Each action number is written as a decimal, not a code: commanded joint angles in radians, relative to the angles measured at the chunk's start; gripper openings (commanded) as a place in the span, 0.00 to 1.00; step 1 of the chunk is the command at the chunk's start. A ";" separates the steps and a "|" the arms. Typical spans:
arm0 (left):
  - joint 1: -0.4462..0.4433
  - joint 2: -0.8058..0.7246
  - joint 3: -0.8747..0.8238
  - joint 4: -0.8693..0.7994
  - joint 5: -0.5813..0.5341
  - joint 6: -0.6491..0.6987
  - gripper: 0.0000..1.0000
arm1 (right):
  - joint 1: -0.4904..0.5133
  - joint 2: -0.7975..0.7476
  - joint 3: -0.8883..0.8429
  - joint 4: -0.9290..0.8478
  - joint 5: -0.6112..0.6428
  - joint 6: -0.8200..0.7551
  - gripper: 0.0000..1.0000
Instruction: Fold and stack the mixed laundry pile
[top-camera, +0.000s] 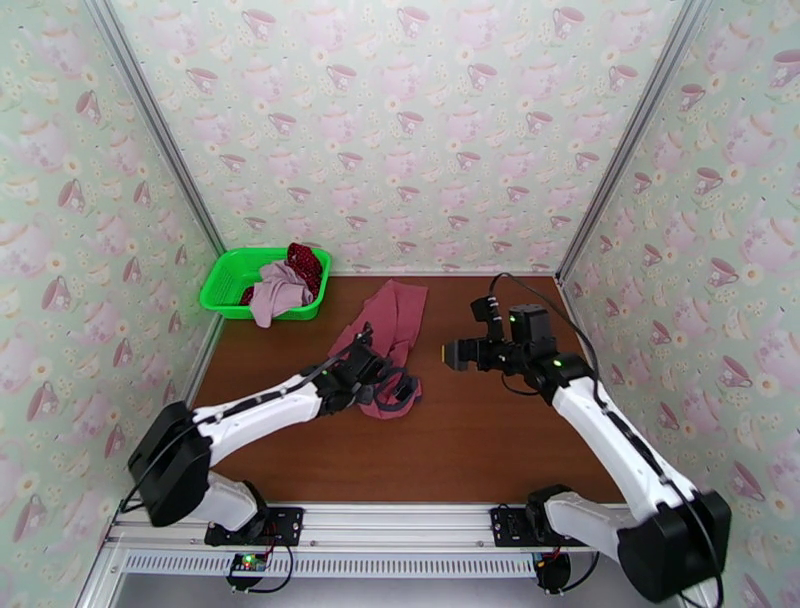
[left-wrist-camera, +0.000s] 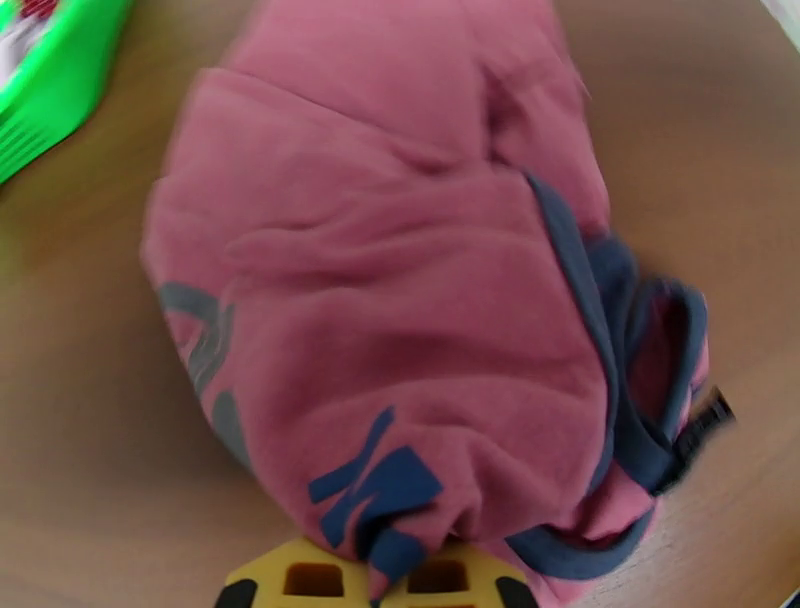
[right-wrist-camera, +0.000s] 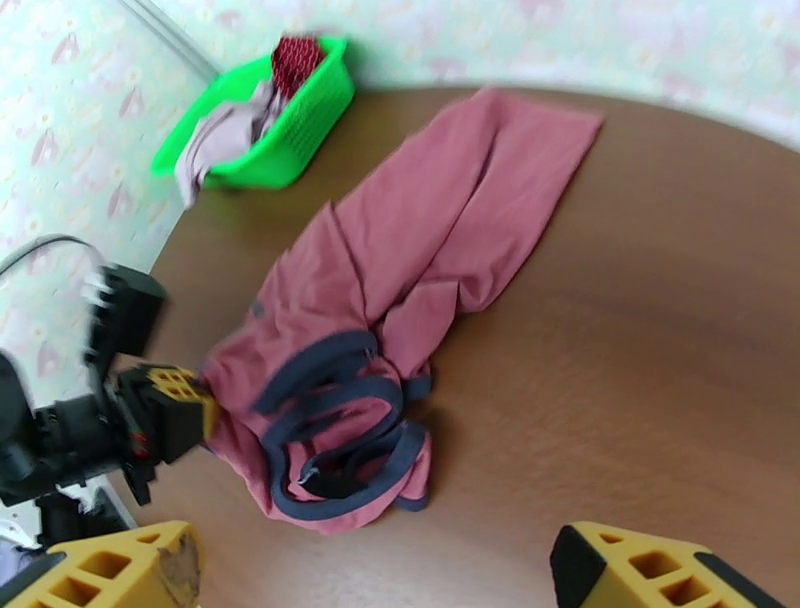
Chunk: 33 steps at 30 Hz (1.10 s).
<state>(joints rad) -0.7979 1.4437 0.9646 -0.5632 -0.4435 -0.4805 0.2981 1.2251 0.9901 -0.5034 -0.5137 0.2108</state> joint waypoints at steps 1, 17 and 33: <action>0.022 -0.051 -0.029 -0.080 -0.116 -0.140 0.00 | 0.044 0.095 -0.003 0.112 -0.102 0.057 0.92; 0.085 -0.113 -0.118 -0.204 -0.149 -0.299 0.97 | 0.284 0.587 0.157 0.323 -0.074 0.228 0.59; 0.153 -0.348 -0.101 -0.242 -0.092 -0.214 0.98 | 0.323 0.736 0.215 0.339 0.029 0.345 0.50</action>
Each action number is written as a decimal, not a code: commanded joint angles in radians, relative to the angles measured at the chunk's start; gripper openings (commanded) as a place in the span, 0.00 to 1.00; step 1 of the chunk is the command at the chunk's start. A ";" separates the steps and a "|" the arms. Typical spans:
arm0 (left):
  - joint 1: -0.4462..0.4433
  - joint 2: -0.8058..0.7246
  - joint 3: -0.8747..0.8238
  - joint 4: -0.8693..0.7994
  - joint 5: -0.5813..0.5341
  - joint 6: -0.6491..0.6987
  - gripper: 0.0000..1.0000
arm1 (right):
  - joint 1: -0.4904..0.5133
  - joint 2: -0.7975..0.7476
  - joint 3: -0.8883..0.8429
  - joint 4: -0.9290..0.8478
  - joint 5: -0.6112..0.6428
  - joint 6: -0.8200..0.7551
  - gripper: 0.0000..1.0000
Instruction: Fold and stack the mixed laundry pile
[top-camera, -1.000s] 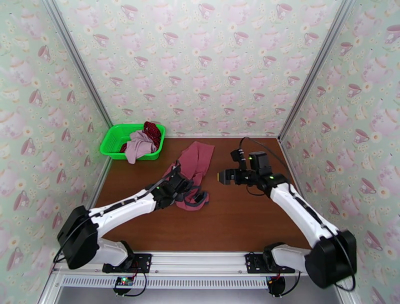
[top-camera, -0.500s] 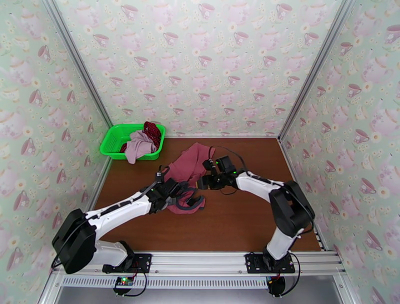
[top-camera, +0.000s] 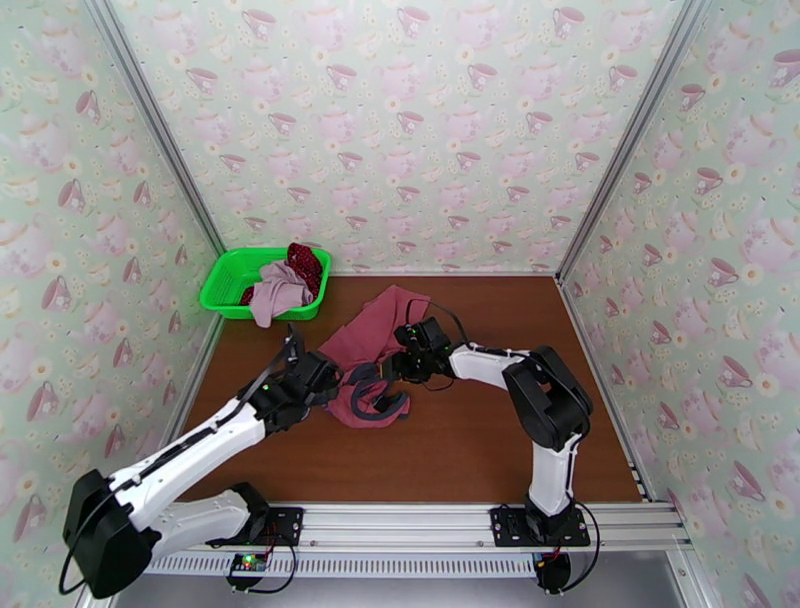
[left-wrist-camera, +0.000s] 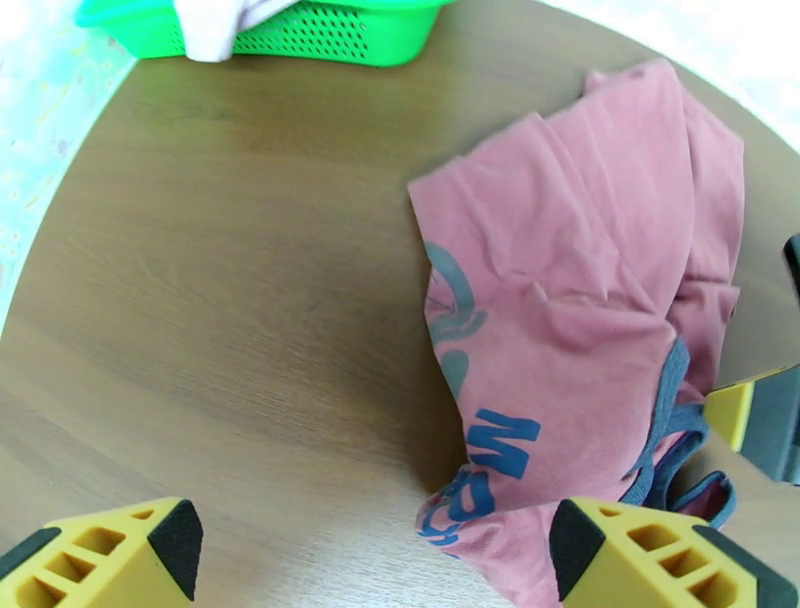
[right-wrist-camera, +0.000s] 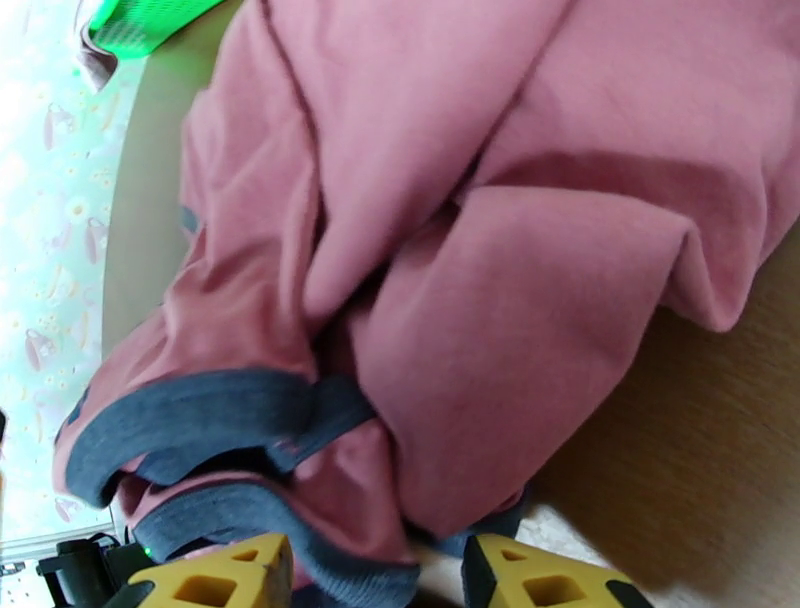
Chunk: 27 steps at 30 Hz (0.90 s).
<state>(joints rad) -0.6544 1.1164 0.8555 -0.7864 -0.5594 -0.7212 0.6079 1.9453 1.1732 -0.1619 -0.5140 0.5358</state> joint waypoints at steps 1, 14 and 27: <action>0.010 -0.023 0.008 -0.019 0.027 0.028 0.98 | 0.015 0.017 0.032 -0.001 0.027 0.021 0.49; 0.023 -0.047 0.013 -0.005 0.041 0.052 0.97 | 0.031 -0.031 0.035 -0.037 -0.020 0.030 0.08; 0.051 0.047 0.084 -0.003 0.154 0.142 0.94 | -0.034 -0.584 -0.068 -0.580 0.579 -0.264 0.00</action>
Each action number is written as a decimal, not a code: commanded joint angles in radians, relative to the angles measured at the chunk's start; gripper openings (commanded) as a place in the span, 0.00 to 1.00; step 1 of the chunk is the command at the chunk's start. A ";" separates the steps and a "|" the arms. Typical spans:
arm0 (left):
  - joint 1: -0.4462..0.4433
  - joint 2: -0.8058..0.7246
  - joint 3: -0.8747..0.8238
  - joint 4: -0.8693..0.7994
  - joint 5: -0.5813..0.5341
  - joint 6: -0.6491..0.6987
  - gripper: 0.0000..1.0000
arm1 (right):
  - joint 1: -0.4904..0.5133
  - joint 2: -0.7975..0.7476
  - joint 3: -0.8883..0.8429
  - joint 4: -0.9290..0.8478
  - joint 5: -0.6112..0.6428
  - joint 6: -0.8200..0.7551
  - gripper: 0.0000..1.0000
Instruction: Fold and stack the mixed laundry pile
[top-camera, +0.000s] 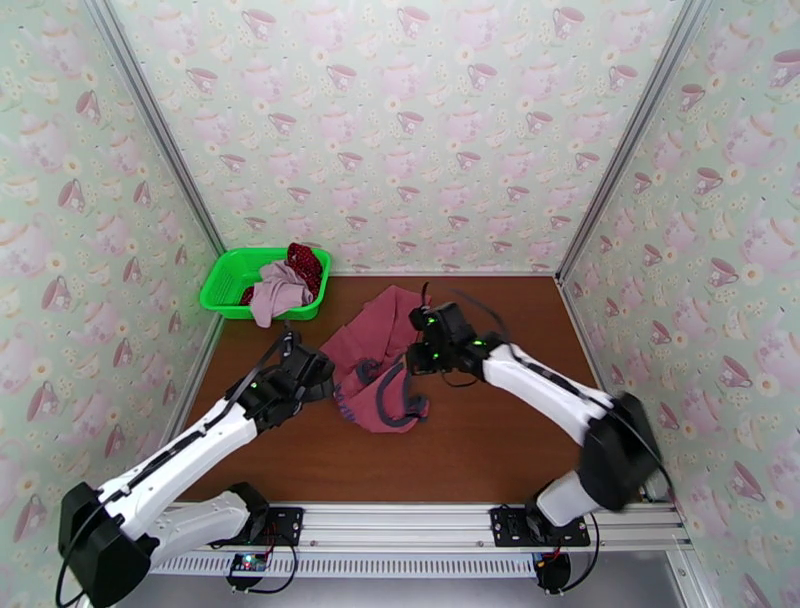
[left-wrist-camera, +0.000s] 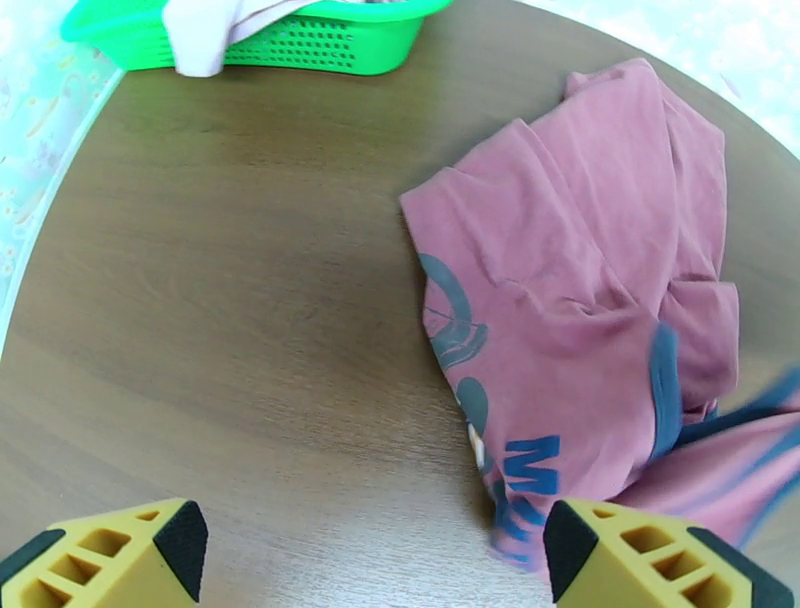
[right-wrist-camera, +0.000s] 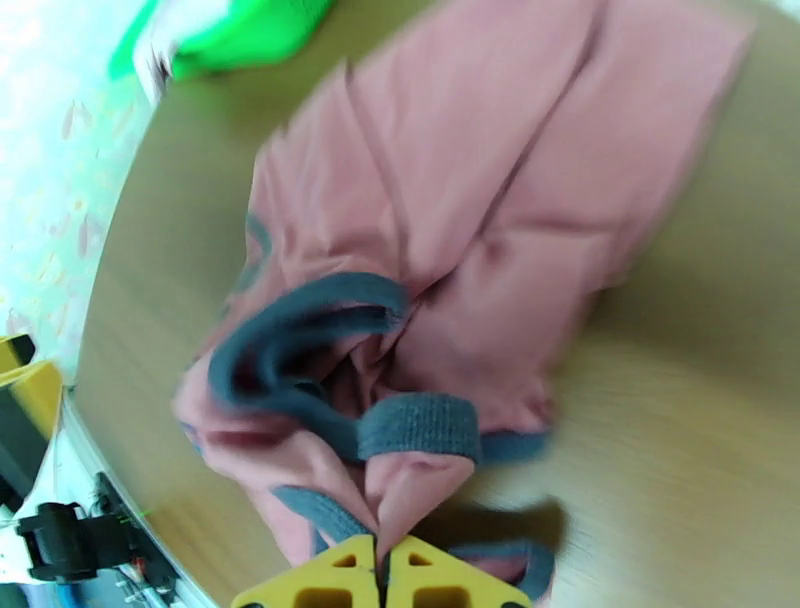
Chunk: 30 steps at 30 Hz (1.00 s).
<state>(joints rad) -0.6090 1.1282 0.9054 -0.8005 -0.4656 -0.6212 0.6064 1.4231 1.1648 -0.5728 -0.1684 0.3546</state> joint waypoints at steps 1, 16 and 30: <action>0.007 0.055 0.036 0.027 0.075 0.049 0.93 | -0.055 -0.101 -0.090 -0.172 0.267 -0.091 0.00; 0.088 0.467 0.257 0.250 0.233 0.169 0.80 | -0.232 -0.313 -0.182 -0.189 0.601 -0.133 0.00; 0.142 0.905 0.544 0.327 0.533 0.156 0.51 | -0.247 -0.354 -0.172 -0.236 0.663 -0.131 0.00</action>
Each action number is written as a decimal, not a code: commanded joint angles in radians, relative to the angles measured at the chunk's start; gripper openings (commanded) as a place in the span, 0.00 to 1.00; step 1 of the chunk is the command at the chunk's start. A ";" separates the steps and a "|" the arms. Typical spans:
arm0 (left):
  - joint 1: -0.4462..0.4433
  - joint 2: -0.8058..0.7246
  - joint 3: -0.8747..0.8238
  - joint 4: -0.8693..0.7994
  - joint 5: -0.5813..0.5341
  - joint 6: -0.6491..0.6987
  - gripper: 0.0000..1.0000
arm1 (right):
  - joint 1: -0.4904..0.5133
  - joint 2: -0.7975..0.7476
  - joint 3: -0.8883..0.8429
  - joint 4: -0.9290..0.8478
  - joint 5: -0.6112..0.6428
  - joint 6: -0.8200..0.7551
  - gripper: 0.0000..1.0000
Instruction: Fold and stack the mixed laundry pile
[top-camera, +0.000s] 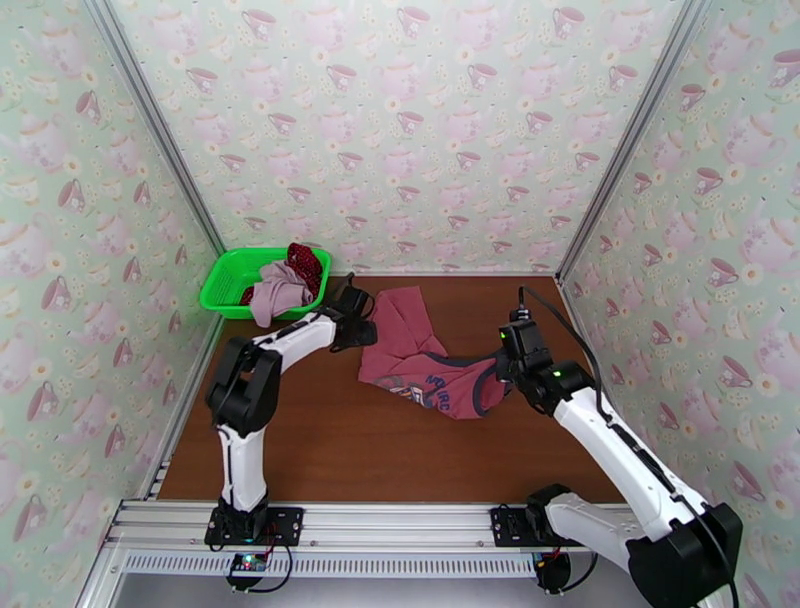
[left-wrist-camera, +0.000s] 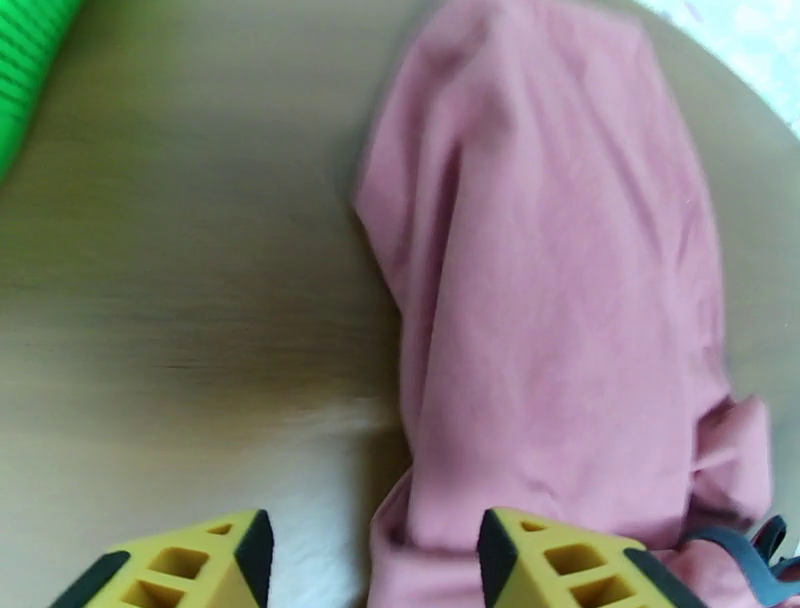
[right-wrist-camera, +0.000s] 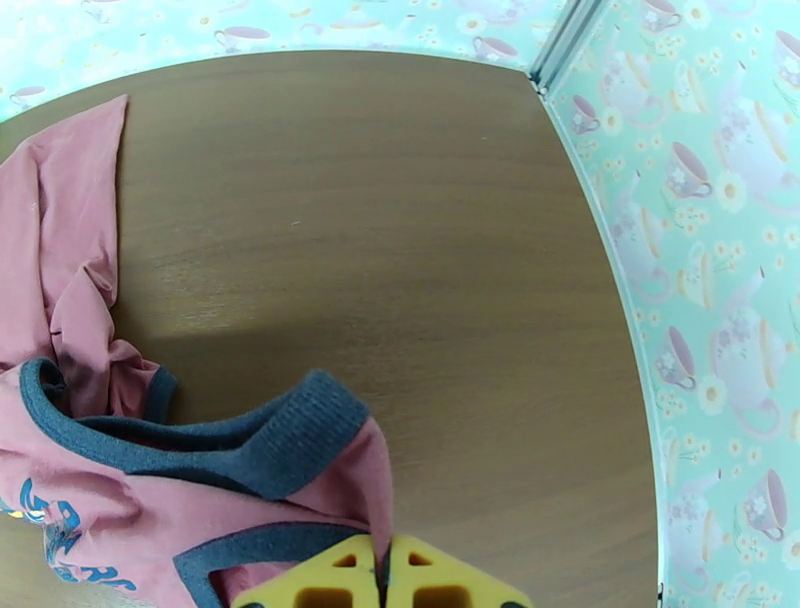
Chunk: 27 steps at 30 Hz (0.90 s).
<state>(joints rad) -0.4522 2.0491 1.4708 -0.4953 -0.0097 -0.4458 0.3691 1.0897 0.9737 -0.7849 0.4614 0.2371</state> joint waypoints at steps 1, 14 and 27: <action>-0.016 -0.032 -0.049 0.035 0.078 -0.026 0.49 | -0.011 -0.021 0.019 -0.023 0.030 -0.012 0.00; 0.001 -0.181 -0.095 0.014 0.013 -0.014 0.00 | -0.056 0.007 0.142 -0.016 -0.031 -0.060 0.00; 0.076 -0.240 0.528 -0.410 -0.053 0.144 0.00 | -0.203 0.184 0.499 0.092 -0.299 -0.175 0.00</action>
<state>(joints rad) -0.3733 1.8240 1.9991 -0.7490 -0.0422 -0.3470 0.1684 1.2613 1.4635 -0.7097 0.2481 0.0914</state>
